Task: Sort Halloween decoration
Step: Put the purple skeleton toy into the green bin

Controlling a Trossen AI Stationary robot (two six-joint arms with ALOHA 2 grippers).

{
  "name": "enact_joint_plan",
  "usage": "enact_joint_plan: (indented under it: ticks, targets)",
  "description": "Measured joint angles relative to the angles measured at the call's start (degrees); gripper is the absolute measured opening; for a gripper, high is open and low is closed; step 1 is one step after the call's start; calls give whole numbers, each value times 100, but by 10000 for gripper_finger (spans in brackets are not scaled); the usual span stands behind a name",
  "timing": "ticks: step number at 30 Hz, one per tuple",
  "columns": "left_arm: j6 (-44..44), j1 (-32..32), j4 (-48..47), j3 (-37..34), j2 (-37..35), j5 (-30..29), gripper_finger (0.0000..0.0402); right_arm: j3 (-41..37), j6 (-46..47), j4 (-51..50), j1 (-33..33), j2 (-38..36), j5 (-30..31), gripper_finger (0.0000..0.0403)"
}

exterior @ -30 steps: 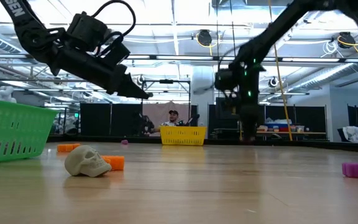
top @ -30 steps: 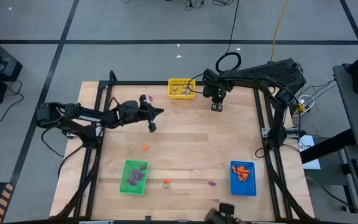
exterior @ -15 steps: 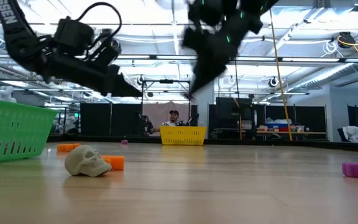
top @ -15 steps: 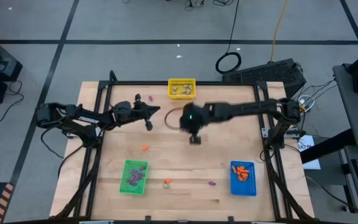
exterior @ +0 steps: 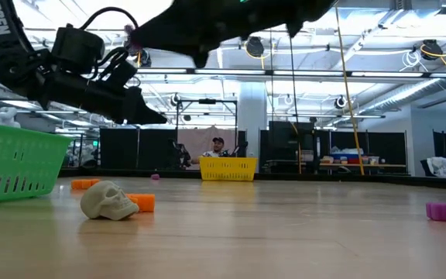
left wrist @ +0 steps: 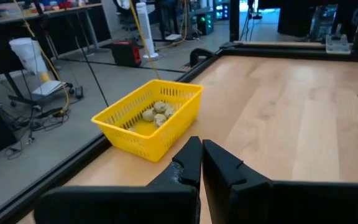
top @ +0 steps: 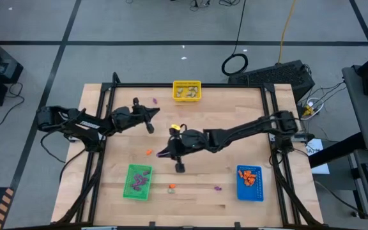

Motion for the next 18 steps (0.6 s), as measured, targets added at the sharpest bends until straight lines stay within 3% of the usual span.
enact_joint_plan:
  ticks: [5, 11, 18]
  targets:
    - [-33, 60, 90, 0, 0, -2, 13, 648, 154, -16, 21, 724, -23, 11]
    - [-39, 90, 50, 2, 7, -22, 13, 1496, 496, -43, 36, 1563, -539, 11]
    - [-48, 90, 19, 2, 11, -24, 13, 2099, 682, -383, 30, 2139, -634, 11]
